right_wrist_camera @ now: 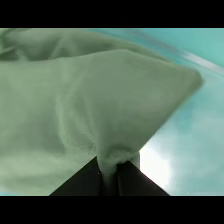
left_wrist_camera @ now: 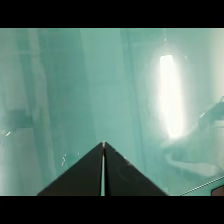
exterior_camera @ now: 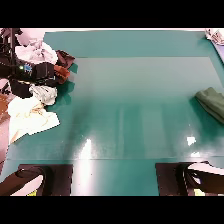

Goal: Fold the shirts.

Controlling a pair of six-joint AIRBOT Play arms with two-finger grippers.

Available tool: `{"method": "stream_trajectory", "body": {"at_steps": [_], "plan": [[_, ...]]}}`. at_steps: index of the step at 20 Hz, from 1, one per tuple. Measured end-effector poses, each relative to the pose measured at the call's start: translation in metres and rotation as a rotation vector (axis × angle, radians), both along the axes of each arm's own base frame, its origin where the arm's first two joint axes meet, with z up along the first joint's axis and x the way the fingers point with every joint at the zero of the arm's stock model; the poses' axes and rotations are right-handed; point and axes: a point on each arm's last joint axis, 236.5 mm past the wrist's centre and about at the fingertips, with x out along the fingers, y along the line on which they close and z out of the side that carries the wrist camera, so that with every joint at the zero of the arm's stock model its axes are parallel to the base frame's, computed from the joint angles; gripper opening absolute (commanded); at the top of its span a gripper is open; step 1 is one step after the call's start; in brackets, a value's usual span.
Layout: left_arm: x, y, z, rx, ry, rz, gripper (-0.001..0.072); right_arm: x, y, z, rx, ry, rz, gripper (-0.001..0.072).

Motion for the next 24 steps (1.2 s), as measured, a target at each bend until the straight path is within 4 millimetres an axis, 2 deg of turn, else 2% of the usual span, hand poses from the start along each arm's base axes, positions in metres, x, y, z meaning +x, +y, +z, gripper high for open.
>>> {"method": "stream_trajectory", "body": {"at_steps": [4, 8, 9, 10, 11, 12, 14, 16, 17, 18, 19, 20, 21, 22, 23, 24], "plan": [[-0.001, 0.000, 0.000, 0.000, 0.002, -0.004, 0.0025, -0.053, 0.005, -0.018, -0.043, 0.096, -0.128, 0.0020], [-0.001, 0.000, -0.001, 0.005, 0.000, -0.011, 0.0025, -0.080, 0.028, -0.041, -0.021, 0.167, -0.164, 0.0029], [-0.001, 0.000, -0.001, 0.007, -0.001, -0.013, 0.0025, -0.085, 0.031, -0.045, -0.022, 0.189, -0.161, 0.0080], [-0.001, 0.000, -0.001, 0.007, -0.001, -0.013, 0.0025, -0.089, 0.033, -0.046, -0.026, 0.209, -0.153, 0.0274], [-0.001, 0.000, -0.001, 0.008, -0.001, -0.015, 0.0025, -0.092, 0.035, -0.046, -0.032, 0.231, -0.141, 0.0428], [-0.002, 0.000, -0.001, 0.009, 0.000, -0.016, 0.0025, -0.094, 0.035, -0.044, -0.041, 0.247, -0.127, 0.0458], [-0.002, 0.000, -0.001, 0.011, -0.001, -0.020, 0.0025, -0.089, 0.029, -0.029, -0.086, 0.268, -0.082, 0.0460], [-0.001, 0.000, -0.001, 0.015, -0.009, -0.026, 0.0025, -0.065, 0.017, 0.004, -0.180, 0.248, -0.011, 0.0460], [0.000, 0.000, 0.000, 0.020, -0.021, -0.033, 0.0025, -0.046, 0.012, 0.024, -0.237, 0.218, 0.036, 0.0459], [0.002, 0.000, 0.002, 0.027, -0.042, -0.043, 0.0025, -0.019, 0.010, 0.046, -0.297, 0.162, 0.098, 0.0443], [0.005, 0.000, 0.004, 0.036, -0.065, -0.052, 0.0025, 0.018, 0.015, 0.070, -0.357, 0.077, 0.186, 0.0376], [0.007, 0.002, 0.008, 0.052, -0.095, -0.060, 0.0025, 0.056, 0.031, 0.090, -0.394, -0.019, 0.289, 0.0251], [0.007, 0.005, 0.011, 0.068, -0.123, -0.063, 0.0024, 0.099, 0.061, 0.111, -0.425, -0.138, 0.423, 0.0188], [0.005, 0.008, 0.013, 0.080, -0.149, -0.063, 0.0025, 0.138, 0.103, 0.130, -0.444, -0.255, 0.578, 0.0155], [0.000, 0.012, 0.015, 0.089, -0.181, -0.058, 0.0025, 0.166, 0.151, 0.142, -0.450, -0.351, 0.728, 0.0119], [-0.007, 0.016, 0.016, 0.096, -0.213, -0.049, 0.0024, 0.186, 0.208, 0.150, -0.447, -0.438, 0.891, 0.0077]]}}
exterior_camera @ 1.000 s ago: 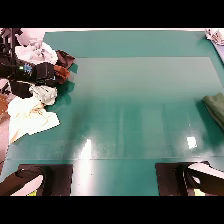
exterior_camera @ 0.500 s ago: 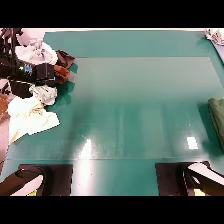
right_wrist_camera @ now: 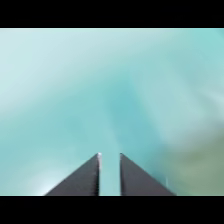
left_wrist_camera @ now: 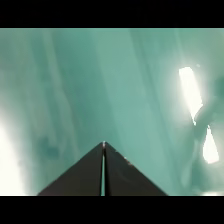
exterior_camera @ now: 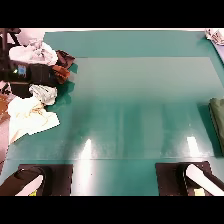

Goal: Fold the shirts.

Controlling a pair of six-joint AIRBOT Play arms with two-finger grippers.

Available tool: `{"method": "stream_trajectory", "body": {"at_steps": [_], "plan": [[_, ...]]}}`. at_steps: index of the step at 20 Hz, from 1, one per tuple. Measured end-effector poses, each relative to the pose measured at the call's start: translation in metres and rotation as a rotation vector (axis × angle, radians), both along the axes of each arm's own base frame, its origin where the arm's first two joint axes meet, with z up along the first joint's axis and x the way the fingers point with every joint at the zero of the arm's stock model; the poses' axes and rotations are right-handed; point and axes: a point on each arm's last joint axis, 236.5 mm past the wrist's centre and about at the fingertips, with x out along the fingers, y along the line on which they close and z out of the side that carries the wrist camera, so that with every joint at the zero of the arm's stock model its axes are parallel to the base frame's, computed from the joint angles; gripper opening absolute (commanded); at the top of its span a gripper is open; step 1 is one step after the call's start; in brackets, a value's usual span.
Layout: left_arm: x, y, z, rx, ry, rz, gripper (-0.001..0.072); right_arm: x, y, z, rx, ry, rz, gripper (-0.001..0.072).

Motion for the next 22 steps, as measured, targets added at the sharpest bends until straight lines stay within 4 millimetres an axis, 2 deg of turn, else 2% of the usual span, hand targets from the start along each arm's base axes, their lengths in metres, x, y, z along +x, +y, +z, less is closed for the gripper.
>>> {"method": "stream_trajectory", "body": {"at_steps": [1, 2, 3, 4, 5, 6, 8, 11, 14, 17, 22], "plan": [[-0.009, 0.005, -0.004, 0.002, -0.027, 0.014, 0.0025, 0.008, 0.055, 0.002, -0.004, -0.034, 0.156, 0.0073], [-0.020, 0.012, -0.012, 0.005, -0.057, 0.035, 0.0025, 0.006, 0.112, -0.001, -0.005, -0.058, 0.312, 0.0059], [-0.031, 0.018, -0.023, 0.006, -0.082, 0.059, 0.0025, -0.002, 0.158, -0.007, -0.006, -0.080, 0.431, 0.0026], [-0.044, 0.025, -0.038, -0.002, -0.102, 0.089, 0.0025, -0.013, 0.196, -0.014, -0.004, -0.105, 0.527, 0.0026], [-0.057, 0.032, -0.057, -0.017, -0.114, 0.123, 0.0025, -0.027, 0.231, -0.025, 0.001, -0.124, 0.612, 0.0026], [-0.068, 0.037, -0.072, -0.041, -0.127, 0.158, 0.0025, -0.041, 0.255, -0.036, 0.007, -0.140, 0.670, 0.0026], [-0.087, 0.045, -0.105, -0.092, -0.126, 0.219, 0.0025, -0.066, 0.290, -0.063, 0.017, -0.161, 0.749, 0.0026], [-0.106, 0.050, -0.142, -0.124, -0.094, 0.261, 0.0025, -0.096, 0.308, -0.101, 0.028, -0.146, 0.801, 0.0027], [-0.116, 0.051, -0.161, -0.132, -0.054, 0.274, 0.0025, -0.114, 0.310, -0.121, 0.029, -0.148, 0.813, 0.0026], [-0.119, 0.050, -0.168, -0.144, -0.041, 0.279, 0.0025, -0.124, 0.309, -0.123, 0.026, -0.178, 0.816, 0.0026], [-0.116, 0.050, -0.165, -0.161, -0.064, 0.287, 0.0025, -0.132, 0.306, -0.109, 0.017, -0.245, 0.818, 0.0027]]}}
